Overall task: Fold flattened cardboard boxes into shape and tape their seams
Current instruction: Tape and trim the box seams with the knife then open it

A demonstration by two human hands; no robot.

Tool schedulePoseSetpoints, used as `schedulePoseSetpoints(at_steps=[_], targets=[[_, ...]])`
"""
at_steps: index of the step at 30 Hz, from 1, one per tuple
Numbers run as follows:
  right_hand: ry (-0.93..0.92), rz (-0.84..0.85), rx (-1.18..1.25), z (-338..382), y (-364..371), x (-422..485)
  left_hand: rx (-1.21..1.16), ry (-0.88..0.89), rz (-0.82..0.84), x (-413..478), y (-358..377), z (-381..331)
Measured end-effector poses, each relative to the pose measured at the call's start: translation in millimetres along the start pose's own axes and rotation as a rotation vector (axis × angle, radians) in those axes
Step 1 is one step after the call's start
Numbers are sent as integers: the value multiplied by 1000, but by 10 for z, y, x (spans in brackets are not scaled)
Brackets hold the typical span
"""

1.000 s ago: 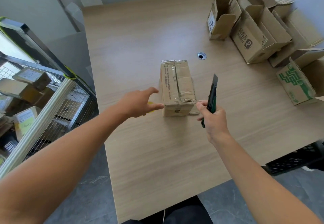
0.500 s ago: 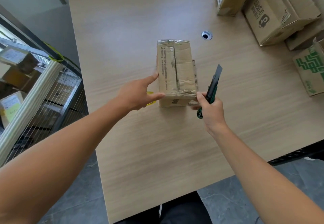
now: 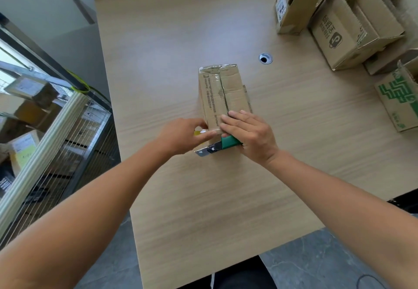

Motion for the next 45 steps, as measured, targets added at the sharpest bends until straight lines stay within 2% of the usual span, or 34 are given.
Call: schedulePoseSetpoints(at_steps=[3,5,10,14,17,20,23,27,33,36,39,43,45], targets=[[-26,77,-14,-4,37,-18,-168,3,110,-97,48,48],[-24,135,-21,-33,28,7,-215,17,101,-126,10,81],[64,207,73,-55,5,128,-16,63,-7,-113,-71,77],[88,119,-16,45,74,65,58,77,-38,-101,-7,76],[-1,30,-18,48,42,44,5,103,-73,-141,-52,188],[-104,11,7,-64,47,44,-93,152,4,-106,-93,169],[-182,57,41,-265,44,96,-50,188,72,40,-96,8],[-167,162,57,-529,20,166,-166,152,-42,158,-205,-101],[-125,248,82,-522,43,173,-349,63,124,126,-98,-51],[-108,289,96,-543,42,185,-325,86,146,144,-145,-47],[-101,339,111,-564,60,181,-274,151,159,139,-192,-54],[-64,340,145,-661,95,183,-42,383,52,162,-301,-230],[-62,328,154,-686,98,176,-8,474,46,197,-316,-303]])
Point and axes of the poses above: each hand's wrist, its own x-axis towards the middle knuckle, its own y-axis out of the palm, z = x × y, the point moved 8 cm from there along x, towards the middle knuckle, and after that the axes turned 6 degrees about -z, right-handed, at the moved point
